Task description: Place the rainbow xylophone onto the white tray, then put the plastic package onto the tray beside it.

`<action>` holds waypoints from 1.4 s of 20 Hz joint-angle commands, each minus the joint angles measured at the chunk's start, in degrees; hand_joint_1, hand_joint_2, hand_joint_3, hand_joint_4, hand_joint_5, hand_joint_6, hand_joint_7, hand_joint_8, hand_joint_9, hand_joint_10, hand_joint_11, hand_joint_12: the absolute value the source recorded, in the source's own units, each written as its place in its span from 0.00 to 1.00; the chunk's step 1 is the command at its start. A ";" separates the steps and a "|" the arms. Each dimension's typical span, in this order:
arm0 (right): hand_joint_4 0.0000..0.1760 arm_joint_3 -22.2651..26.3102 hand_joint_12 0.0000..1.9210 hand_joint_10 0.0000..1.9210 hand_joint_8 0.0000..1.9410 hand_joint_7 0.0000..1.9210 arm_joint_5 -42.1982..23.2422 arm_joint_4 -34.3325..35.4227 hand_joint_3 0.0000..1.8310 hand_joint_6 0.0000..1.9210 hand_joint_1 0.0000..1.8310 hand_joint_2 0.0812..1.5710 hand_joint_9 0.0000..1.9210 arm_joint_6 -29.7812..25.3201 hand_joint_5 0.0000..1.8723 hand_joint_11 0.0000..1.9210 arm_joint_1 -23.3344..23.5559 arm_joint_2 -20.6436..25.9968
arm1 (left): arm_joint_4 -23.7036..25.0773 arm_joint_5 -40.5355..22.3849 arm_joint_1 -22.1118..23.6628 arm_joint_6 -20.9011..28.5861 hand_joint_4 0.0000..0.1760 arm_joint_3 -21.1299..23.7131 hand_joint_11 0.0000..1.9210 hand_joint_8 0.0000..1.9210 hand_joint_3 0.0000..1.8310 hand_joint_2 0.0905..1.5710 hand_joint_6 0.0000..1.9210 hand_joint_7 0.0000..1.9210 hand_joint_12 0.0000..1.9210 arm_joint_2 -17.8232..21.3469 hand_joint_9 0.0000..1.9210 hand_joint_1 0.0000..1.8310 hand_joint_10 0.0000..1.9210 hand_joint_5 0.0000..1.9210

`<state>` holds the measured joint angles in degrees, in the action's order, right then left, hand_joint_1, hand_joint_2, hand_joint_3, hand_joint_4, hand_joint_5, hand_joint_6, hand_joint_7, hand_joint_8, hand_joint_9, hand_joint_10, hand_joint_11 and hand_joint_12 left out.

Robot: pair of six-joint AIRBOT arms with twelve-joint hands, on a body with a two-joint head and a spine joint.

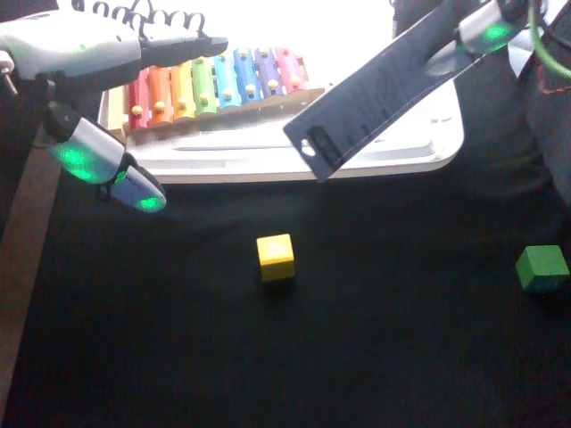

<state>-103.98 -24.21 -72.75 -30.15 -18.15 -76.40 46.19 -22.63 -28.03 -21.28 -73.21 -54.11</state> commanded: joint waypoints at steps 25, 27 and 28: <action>0.62 -7.78 0.48 0.01 0.00 0.23 -0.06 12.13 0.00 0.00 0.60 0.57 0.25 -0.05 0.12 0.12 -6.73 -5.86 | -2.48 -5.12 0.74 -0.04 0.00 -0.25 0.00 0.00 0.00 0.44 0.00 0.04 0.05 -0.79 0.05 0.49 0.00 0.00; 0.98 -7.70 0.49 0.00 0.00 0.11 -0.36 12.01 0.00 0.00 0.56 0.55 0.16 -0.05 0.01 0.07 -6.73 -5.74 | -2.48 -5.10 0.72 -0.04 0.00 -0.28 0.00 0.00 0.00 0.44 0.00 0.04 0.05 -0.83 0.05 0.49 0.00 0.00; 1.00 -7.61 0.45 0.00 0.00 0.06 -0.67 12.01 0.00 0.00 0.54 0.53 0.11 -0.05 0.00 0.01 -6.74 -5.60 | -2.48 -5.09 0.72 -0.04 0.00 -0.36 0.00 0.00 0.00 0.44 0.00 0.04 0.07 -0.91 0.05 0.49 0.00 0.00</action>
<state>-111.57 -22.46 -63.02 -29.98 -25.19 -82.26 45.45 -23.29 -28.03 -21.30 -73.52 -54.81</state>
